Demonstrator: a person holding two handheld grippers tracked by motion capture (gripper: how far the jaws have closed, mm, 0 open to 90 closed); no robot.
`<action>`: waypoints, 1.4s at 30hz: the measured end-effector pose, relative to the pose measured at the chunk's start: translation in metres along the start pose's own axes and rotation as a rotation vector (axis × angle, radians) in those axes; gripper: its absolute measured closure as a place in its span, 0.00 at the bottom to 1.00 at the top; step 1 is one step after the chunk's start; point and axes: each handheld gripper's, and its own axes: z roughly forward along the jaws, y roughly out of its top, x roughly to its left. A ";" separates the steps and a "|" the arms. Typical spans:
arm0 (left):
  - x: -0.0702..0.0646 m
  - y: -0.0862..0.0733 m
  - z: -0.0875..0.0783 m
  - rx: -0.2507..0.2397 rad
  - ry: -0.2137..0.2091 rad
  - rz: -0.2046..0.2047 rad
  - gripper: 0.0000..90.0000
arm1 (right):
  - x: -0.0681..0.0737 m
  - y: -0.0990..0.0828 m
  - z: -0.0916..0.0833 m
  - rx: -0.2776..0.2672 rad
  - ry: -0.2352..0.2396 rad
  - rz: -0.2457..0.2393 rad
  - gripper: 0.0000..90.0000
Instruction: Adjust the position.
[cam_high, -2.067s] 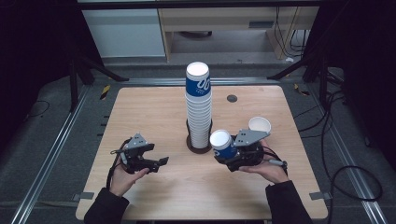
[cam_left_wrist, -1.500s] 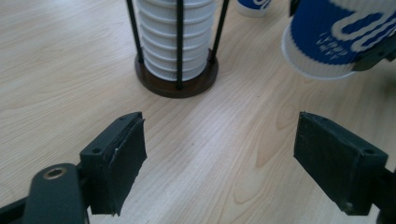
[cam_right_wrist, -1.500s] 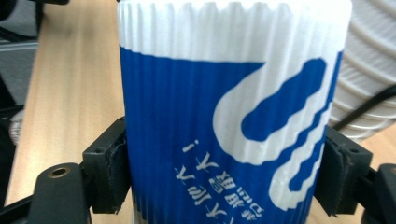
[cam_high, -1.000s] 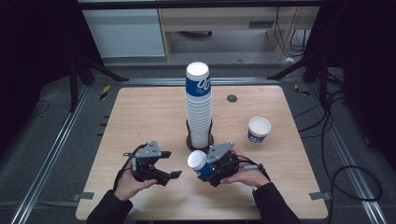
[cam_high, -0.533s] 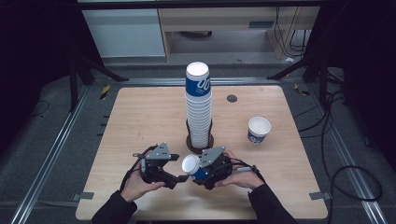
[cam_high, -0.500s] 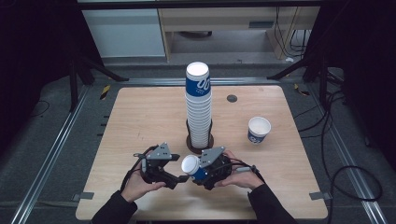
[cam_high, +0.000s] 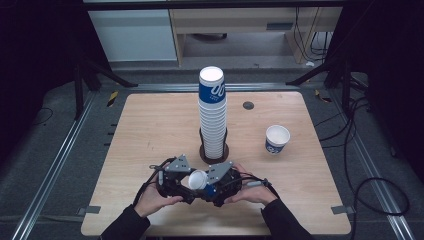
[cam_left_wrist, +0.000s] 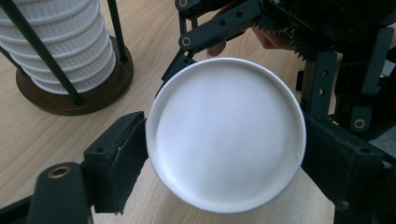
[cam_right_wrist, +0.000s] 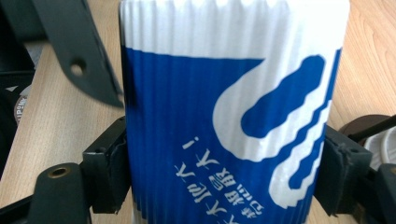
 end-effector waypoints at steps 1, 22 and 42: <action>0.000 0.000 0.001 0.003 0.004 -0.004 0.22 | 0.000 0.000 0.000 -0.002 0.002 0.001 0.23; 0.003 0.000 -0.010 -0.039 0.015 -0.021 0.30 | -0.006 0.000 -0.006 -0.026 -0.015 0.062 0.07; 0.025 -0.006 -0.042 -0.194 0.029 -0.076 0.30 | -0.021 -0.009 -0.036 -0.162 -0.082 0.143 0.06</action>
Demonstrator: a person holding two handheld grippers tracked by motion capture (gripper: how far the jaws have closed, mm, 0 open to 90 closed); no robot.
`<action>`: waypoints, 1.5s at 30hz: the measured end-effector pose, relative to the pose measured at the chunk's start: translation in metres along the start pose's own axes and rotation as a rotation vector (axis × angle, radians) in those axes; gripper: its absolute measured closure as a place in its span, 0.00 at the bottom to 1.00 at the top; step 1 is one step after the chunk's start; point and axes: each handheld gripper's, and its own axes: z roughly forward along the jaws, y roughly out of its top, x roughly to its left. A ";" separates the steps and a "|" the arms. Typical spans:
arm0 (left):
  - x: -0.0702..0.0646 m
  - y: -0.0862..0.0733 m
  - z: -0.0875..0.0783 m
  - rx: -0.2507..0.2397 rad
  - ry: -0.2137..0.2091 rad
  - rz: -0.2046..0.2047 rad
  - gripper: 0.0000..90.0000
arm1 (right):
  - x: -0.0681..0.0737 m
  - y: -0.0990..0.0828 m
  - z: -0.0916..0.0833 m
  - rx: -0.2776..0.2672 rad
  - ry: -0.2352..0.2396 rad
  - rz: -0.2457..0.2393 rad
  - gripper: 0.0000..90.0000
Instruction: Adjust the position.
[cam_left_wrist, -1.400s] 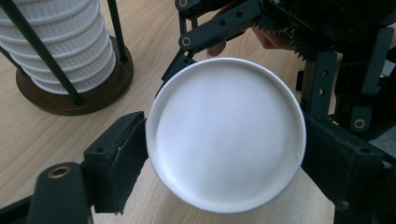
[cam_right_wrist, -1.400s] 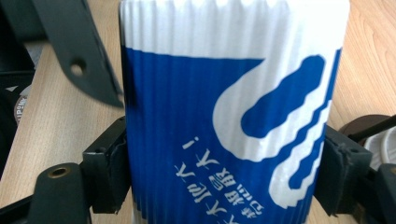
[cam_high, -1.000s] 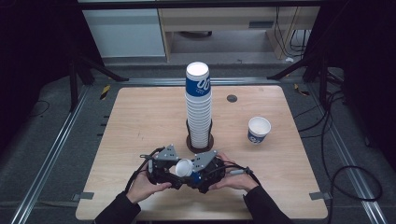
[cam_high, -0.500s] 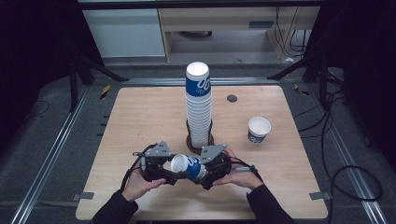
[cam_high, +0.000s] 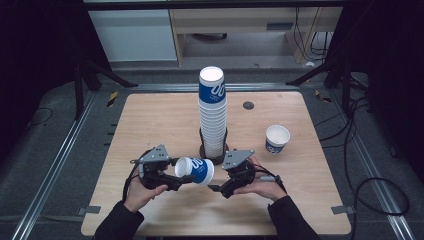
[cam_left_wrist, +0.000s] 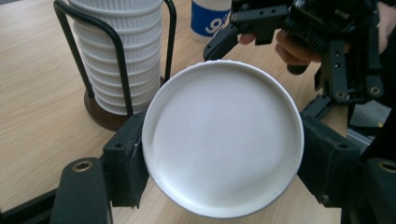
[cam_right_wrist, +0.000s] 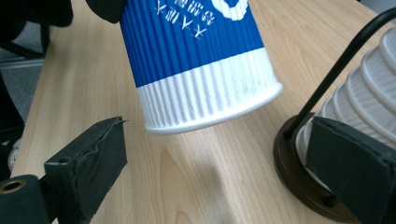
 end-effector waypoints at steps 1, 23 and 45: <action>0.000 0.000 0.000 -0.009 -0.005 -0.001 0.30 | 0.000 0.000 0.000 -0.006 0.007 0.002 0.06; -0.013 0.002 0.008 -0.031 -0.115 0.017 0.30 | 0.011 0.003 0.012 -0.072 0.072 -0.027 0.14; -0.005 0.003 0.003 -0.001 -0.103 0.005 0.19 | 0.007 0.001 0.004 -0.031 0.047 -0.034 0.18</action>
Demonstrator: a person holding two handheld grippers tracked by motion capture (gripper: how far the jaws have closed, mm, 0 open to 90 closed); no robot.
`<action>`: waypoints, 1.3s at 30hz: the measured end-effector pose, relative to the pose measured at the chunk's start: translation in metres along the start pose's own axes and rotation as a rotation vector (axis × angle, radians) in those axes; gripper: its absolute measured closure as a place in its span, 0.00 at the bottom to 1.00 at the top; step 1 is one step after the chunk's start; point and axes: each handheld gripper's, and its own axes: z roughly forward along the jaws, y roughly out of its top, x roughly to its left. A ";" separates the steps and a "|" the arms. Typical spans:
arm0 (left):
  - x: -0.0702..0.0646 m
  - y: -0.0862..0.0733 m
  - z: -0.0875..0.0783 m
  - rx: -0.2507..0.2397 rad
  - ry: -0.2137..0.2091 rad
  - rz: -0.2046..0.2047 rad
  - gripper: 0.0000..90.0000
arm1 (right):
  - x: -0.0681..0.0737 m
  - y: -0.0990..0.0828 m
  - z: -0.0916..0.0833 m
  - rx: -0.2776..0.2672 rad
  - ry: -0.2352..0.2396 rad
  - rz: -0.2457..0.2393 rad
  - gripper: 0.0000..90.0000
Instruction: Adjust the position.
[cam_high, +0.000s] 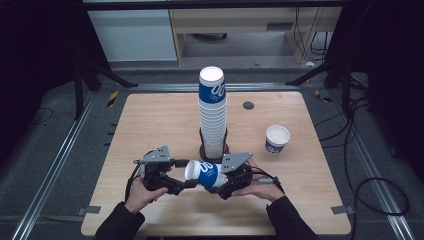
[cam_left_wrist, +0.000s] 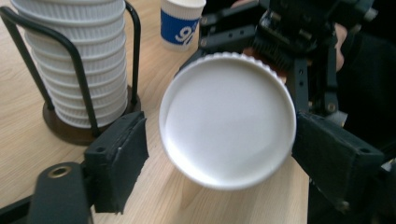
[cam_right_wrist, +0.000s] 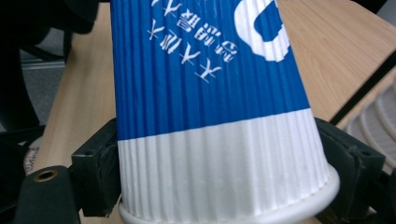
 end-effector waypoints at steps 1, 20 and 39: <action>0.000 0.000 0.000 0.007 0.000 0.001 0.18 | 0.000 0.000 -0.001 0.006 -0.005 -0.002 0.18; -0.001 -0.014 0.028 0.258 -0.013 0.091 0.14 | 0.011 -0.005 0.016 0.160 0.031 -0.096 0.18; -0.005 -0.018 0.038 0.321 -0.065 0.105 0.28 | 0.018 -0.007 0.026 0.219 0.073 -0.126 0.16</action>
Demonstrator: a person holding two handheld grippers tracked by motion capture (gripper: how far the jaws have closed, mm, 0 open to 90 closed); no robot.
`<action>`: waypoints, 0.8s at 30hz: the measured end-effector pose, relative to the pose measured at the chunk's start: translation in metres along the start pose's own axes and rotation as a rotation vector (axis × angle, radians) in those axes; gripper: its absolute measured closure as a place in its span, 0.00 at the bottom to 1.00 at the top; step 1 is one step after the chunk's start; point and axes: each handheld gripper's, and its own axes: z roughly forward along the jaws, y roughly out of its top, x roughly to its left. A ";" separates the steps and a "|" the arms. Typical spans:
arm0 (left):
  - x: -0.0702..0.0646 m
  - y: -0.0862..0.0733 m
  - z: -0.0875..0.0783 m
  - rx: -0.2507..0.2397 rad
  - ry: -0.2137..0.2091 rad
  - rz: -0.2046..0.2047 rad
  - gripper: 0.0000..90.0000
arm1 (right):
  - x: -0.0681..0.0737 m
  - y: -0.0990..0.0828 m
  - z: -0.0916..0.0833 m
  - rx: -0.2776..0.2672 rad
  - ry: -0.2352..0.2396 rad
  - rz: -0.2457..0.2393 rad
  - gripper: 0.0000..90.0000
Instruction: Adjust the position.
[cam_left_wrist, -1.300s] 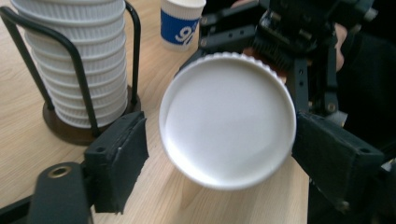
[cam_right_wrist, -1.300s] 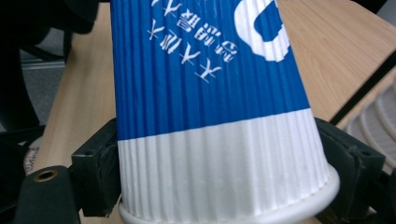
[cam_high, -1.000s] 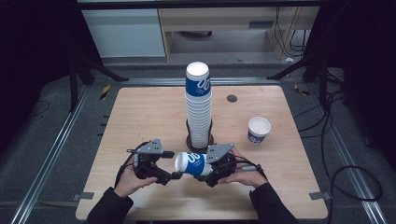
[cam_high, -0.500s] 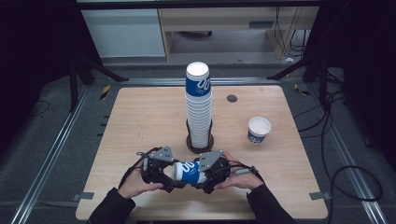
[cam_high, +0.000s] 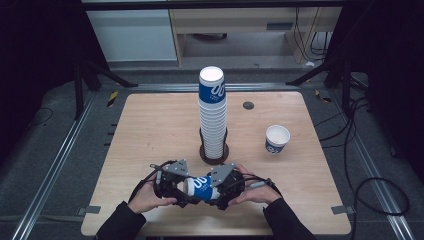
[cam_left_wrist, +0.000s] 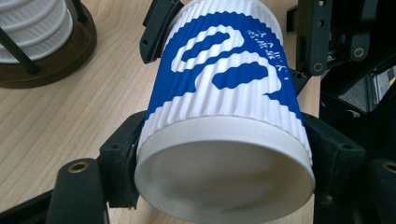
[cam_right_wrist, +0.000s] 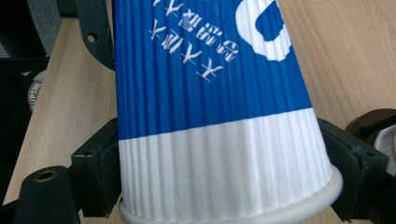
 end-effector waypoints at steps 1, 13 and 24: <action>0.000 0.000 0.000 -0.002 0.002 0.002 0.28 | 0.000 0.000 0.000 -0.001 -0.005 -0.005 0.16; 0.011 -0.006 -0.026 -0.124 0.048 -0.033 0.28 | -0.014 -0.002 -0.027 -0.128 -0.050 0.093 0.08; 0.009 -0.006 -0.042 -0.324 -0.016 -0.034 0.28 | -0.025 -0.006 -0.052 -0.319 -0.019 0.225 0.08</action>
